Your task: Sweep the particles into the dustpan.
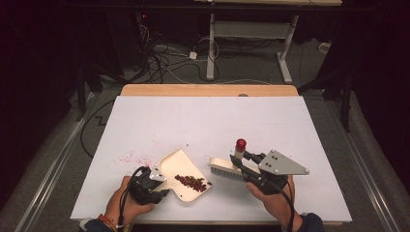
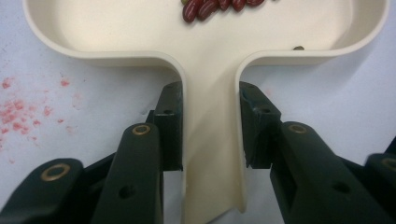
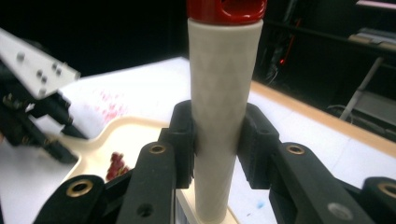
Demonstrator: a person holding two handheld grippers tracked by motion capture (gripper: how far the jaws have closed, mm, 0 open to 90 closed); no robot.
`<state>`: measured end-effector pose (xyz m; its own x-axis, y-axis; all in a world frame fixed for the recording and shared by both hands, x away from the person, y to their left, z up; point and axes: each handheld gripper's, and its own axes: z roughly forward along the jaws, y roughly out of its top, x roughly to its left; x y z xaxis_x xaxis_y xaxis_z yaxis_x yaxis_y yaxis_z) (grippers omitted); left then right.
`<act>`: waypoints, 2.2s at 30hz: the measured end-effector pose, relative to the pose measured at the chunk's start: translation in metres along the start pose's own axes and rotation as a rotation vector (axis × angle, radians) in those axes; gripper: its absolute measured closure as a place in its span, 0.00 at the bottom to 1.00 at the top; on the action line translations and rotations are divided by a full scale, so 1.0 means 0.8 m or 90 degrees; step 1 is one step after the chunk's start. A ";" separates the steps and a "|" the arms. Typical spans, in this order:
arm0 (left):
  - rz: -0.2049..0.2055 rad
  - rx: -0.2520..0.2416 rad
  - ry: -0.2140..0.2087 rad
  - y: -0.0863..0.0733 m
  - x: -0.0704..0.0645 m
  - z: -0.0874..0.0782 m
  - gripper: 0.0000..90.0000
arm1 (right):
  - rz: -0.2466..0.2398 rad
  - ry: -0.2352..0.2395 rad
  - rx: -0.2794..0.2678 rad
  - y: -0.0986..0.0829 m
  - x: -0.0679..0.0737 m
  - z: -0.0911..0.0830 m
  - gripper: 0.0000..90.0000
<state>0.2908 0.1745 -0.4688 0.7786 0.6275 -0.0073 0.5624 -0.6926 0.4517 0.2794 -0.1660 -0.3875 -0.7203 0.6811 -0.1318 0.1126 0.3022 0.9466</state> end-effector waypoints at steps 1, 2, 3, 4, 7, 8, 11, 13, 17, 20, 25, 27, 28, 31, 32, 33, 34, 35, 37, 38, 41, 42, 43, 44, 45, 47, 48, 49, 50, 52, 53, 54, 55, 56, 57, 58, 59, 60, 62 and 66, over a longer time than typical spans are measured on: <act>-0.004 -0.001 0.000 0.000 0.000 0.000 0.70 | 0.000 0.006 0.004 -0.001 0.004 0.002 0.77; -0.008 -0.002 -0.001 0.000 0.000 0.000 0.70 | 0.005 0.017 0.003 -0.002 0.009 0.005 0.77; -0.011 -0.004 0.000 0.000 0.000 0.001 0.70 | 0.004 0.025 0.004 -0.002 0.015 0.006 0.77; -0.015 -0.006 0.002 0.000 -0.001 0.001 0.70 | 0.001 0.027 0.005 0.000 0.027 0.008 0.77; -0.024 -0.011 0.010 0.001 -0.002 0.002 0.70 | -0.005 0.033 0.003 0.001 0.036 0.010 0.77; -0.027 -0.012 0.012 0.002 -0.003 0.002 0.70 | -0.011 0.037 0.001 0.002 0.040 0.011 0.77; -0.033 -0.013 0.015 0.002 -0.003 0.002 0.70 | -0.008 0.049 -0.007 0.004 0.046 0.012 0.77; -0.038 -0.016 0.016 0.003 -0.002 0.003 0.70 | -0.008 0.060 -0.011 0.006 0.049 0.013 0.77; -0.039 -0.019 0.017 0.004 -0.001 0.004 0.70 | -0.019 0.064 -0.014 0.008 0.052 0.016 0.77; -0.036 -0.020 0.017 0.003 0.000 0.004 0.70 | -0.012 0.059 -0.020 0.011 0.047 0.014 0.77; -0.039 -0.023 0.012 0.000 0.003 0.003 0.70 | 0.002 0.045 -0.044 0.021 0.021 0.011 0.77; -0.041 -0.025 0.010 -0.002 0.004 0.002 0.70 | 0.010 0.030 -0.046 0.025 0.008 0.016 0.77; -0.040 -0.024 0.011 -0.002 0.004 0.002 0.70 | 0.014 0.027 -0.047 0.027 0.002 0.020 0.77; -0.041 -0.024 0.008 -0.004 0.006 0.001 0.70 | 0.004 0.000 -0.059 0.034 -0.017 0.037 0.77; -0.041 -0.025 0.007 -0.004 0.007 0.001 0.70 | -0.002 -0.008 -0.061 0.037 -0.022 0.044 0.77; -0.041 -0.026 0.006 -0.004 0.008 0.001 0.70 | -0.007 -0.016 -0.062 0.040 -0.027 0.052 0.77; -0.041 -0.027 0.005 -0.005 0.008 0.001 0.70 | -0.005 -0.022 -0.066 0.042 -0.033 0.060 0.77; -0.042 -0.028 0.003 -0.005 0.009 0.001 0.70 | -0.005 -0.024 -0.066 0.044 -0.038 0.068 0.77; -0.043 -0.029 0.002 -0.005 0.009 0.001 0.70 | -0.004 -0.028 -0.071 0.048 -0.046 0.086 0.77; -0.044 -0.029 0.001 -0.006 0.009 0.001 0.70 | -0.006 -0.030 -0.071 0.050 -0.050 0.095 0.77; -0.045 -0.027 0.002 -0.006 0.011 0.000 0.70 | -0.013 -0.045 -0.069 0.053 -0.057 0.122 0.77; -0.046 -0.026 0.003 -0.006 0.012 0.000 0.70 | -0.012 -0.044 -0.066 0.054 -0.059 0.130 0.77; -0.045 -0.024 0.003 -0.006 0.012 0.000 0.70 | -0.008 -0.045 -0.066 0.054 -0.061 0.138 0.77; -0.046 -0.025 0.004 -0.007 0.013 -0.001 0.70 | 0.004 -0.043 -0.064 0.053 -0.062 0.146 0.77; -0.047 -0.024 0.003 -0.008 0.014 -0.001 0.70 | 0.012 -0.039 -0.064 0.053 -0.064 0.152 0.77; -0.052 -0.024 0.004 -0.010 0.017 -0.002 0.70 | 0.016 -0.041 -0.056 0.052 -0.063 0.165 0.77; -0.055 -0.025 0.005 -0.011 0.018 -0.003 0.70 | 0.013 -0.042 -0.052 0.051 -0.061 0.170 0.77; -0.059 -0.025 0.007 -0.011 0.020 -0.003 0.70 | 0.010 -0.042 -0.045 0.050 -0.059 0.175 0.77; -0.058 -0.025 0.009 -0.012 0.021 -0.003 0.70 | 0.005 -0.043 -0.042 0.048 -0.057 0.180 0.77; -0.065 -0.026 0.011 -0.013 0.023 -0.003 0.70 | -0.002 -0.040 -0.031 0.046 -0.054 0.189 0.77; -0.066 -0.026 0.011 -0.013 0.024 -0.004 0.70 | -0.005 -0.038 -0.025 0.044 -0.052 0.193 0.77; -0.067 -0.026 0.014 -0.013 0.025 -0.004 0.70 | -0.003 -0.035 -0.021 0.043 -0.051 0.195 0.77; -0.067 -0.026 0.013 -0.013 0.026 -0.004 0.70 | 0.000 -0.031 -0.019 0.042 -0.049 0.196 0.77; -0.068 -0.026 0.014 -0.013 0.027 -0.004 0.70 | 0.005 -0.023 -0.020 0.041 -0.047 0.196 0.77; -0.069 -0.026 0.016 -0.014 0.027 -0.004 0.70 | 0.008 -0.017 -0.021 0.041 -0.044 0.195 0.77; -0.070 -0.027 0.016 -0.014 0.028 -0.004 0.70 | 0.002 -0.012 -0.020 0.040 -0.041 0.193 0.77; -0.073 -0.027 0.016 -0.014 0.028 -0.004 0.70 | 0.001 -0.007 -0.022 0.039 -0.037 0.190 0.77; -0.076 -0.028 0.017 -0.014 0.029 -0.004 0.70 | 0.003 0.001 -0.022 0.038 -0.033 0.186 0.77; -0.076 -0.028 0.017 -0.015 0.030 -0.004 0.70 | 0.003 0.019 -0.028 0.035 -0.025 0.176 0.77; -0.082 -0.029 0.022 -0.014 0.030 -0.003 0.70 | 0.012 0.048 -0.032 0.026 -0.011 0.154 0.77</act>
<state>0.3024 0.1986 -0.4718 0.6904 0.7225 -0.0379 0.6434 -0.5891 0.4888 0.3720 -0.0835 -0.4026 -0.7685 0.6329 -0.0935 0.0925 0.2546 0.9626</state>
